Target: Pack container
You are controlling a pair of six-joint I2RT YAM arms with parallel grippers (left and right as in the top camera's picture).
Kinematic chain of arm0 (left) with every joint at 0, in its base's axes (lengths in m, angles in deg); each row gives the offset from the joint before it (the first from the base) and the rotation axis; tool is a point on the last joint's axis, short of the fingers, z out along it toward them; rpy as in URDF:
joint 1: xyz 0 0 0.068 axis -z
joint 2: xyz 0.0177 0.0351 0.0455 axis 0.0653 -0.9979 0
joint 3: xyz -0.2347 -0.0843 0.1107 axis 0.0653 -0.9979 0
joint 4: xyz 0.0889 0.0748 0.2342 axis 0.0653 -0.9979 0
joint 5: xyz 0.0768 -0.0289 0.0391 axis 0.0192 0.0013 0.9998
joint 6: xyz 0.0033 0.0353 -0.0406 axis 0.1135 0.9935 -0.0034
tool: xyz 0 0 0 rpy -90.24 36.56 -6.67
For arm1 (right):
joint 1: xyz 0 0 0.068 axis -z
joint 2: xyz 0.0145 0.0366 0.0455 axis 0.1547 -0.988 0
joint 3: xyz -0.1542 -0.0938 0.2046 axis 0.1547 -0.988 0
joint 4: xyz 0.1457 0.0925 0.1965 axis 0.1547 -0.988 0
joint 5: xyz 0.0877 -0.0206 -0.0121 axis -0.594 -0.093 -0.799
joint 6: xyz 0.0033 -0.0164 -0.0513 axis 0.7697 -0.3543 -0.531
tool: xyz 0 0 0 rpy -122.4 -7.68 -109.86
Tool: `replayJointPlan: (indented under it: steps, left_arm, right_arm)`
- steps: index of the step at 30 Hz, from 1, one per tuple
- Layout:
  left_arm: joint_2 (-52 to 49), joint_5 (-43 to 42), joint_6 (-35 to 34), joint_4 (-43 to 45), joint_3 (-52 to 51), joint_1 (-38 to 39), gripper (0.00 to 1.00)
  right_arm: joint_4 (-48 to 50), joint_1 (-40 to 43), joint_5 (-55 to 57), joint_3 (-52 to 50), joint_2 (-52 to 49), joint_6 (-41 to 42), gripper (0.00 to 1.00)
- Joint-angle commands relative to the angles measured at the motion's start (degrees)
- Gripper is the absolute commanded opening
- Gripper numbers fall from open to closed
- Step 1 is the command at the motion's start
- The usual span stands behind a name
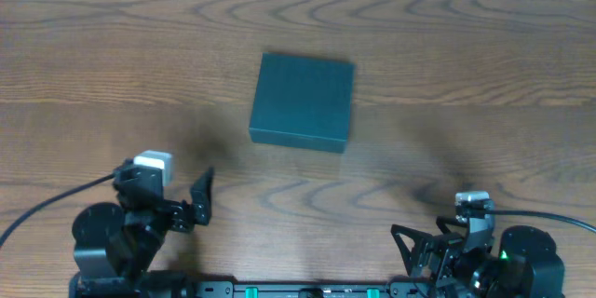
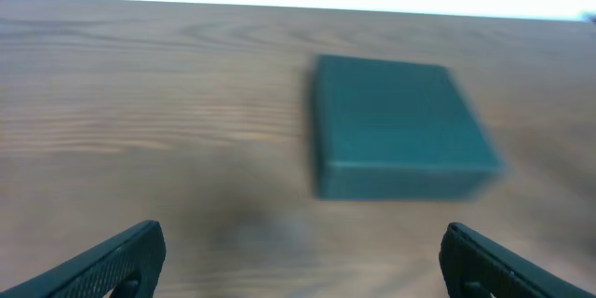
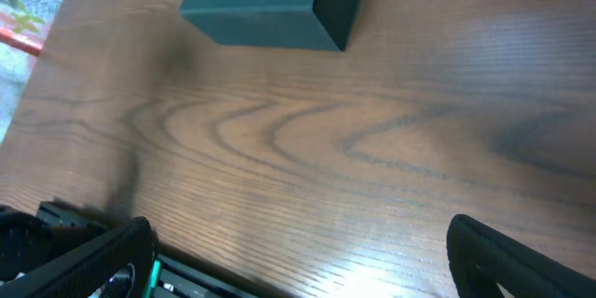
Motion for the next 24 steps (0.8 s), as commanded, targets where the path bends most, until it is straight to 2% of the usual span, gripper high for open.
replayJointPlan:
  steps: [1, 6, 17, 24]
  left_arm:
    - [4.17, 12.79, -5.90, 2.38, -5.18, -1.42, 0.95]
    - [10.60, 17.55, -8.48, 8.83, -14.56, -3.89, 0.95]
    - [18.21, 17.84, -8.59, 22.40, -31.74, -6.71, 0.95]
    - [18.64, 19.08, -8.33, 23.52, -32.30, -6.67, 0.95]
  right_arm:
    - [-0.07, -0.33, -0.24, -0.11, 0.35, 0.37, 0.99]
    - [-0.07, -0.33, -0.24, -0.11, 0.35, 0.35, 0.99]
    - [-0.07, -0.33, -0.24, -0.11, 0.35, 0.37, 0.99]
    - [-0.07, -0.33, -0.24, -0.11, 0.35, 0.37, 0.99]
